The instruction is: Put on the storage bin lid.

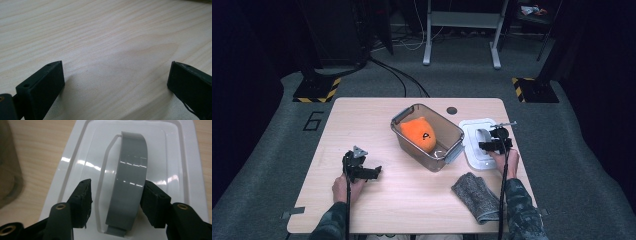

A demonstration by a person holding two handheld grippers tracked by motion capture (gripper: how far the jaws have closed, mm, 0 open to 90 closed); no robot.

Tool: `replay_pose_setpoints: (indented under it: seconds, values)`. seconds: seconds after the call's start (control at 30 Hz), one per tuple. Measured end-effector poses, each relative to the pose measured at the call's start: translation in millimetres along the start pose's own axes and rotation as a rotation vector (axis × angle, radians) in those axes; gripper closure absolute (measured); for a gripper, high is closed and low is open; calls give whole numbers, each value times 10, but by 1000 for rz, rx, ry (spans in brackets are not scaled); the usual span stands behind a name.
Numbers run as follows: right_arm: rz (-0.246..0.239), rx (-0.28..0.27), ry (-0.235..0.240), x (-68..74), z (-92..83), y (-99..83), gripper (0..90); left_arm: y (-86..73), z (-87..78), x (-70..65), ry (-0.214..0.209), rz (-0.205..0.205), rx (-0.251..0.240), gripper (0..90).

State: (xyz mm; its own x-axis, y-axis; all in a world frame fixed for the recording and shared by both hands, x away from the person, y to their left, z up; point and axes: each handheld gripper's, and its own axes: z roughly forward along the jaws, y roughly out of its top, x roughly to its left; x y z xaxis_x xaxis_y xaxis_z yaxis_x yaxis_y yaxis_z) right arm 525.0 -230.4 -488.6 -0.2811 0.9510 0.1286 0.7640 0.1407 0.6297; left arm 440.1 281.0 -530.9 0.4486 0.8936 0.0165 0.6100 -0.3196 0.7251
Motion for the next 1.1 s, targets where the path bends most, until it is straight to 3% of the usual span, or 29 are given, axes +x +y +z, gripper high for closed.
replay_pose_setpoints:
  seconds: [0.03, 0.27, 0.4, 0.43, 0.6, 0.63, 0.67, 0.77, 1.03, 1.07, 1.1]
  values:
    - [39, 6, -10, 10, -3, 5, 490, 0, 0, 0, 0, 0, 0, 6]
    - [42, 0, -25, -32, 45, 11, 625, 0, 0, 0, 0, 0, 0, 6]
    - [47, -3, -19, -44, 33, 3, 638, 0, 0, 0, 0, 0, 0, 6]
    - [68, 8, -18, -31, 20, 3, 645, 0, 0, 0, 0, 0, 0, 6]
    - [39, -20, -15, -38, -1, 8, 663, 0, -2, 1, -3, 1, 2, 6]
    - [55, -9, -17, -14, -20, 11, 663, 0, 0, 0, 0, 0, 0, 6]
    - [25, -20, -12, -26, -20, 14, 664, 1, -2, 1, -3, 0, 2, 7]
    - [37, -11, -3, -7, -67, 16, 665, 1, -3, 2, -4, 1, 4, 6]
    - [2, -56, 19, -81, -224, 4, 666, 0, 0, -1, 0, 0, 0, 6]
    - [22, -60, 21, -77, -251, 4, 666, 0, 0, 0, 0, 0, 0, 6]
    - [3, -66, 20, -103, -270, 1, 666, 1, -2, 1, -3, 0, 2, 7]
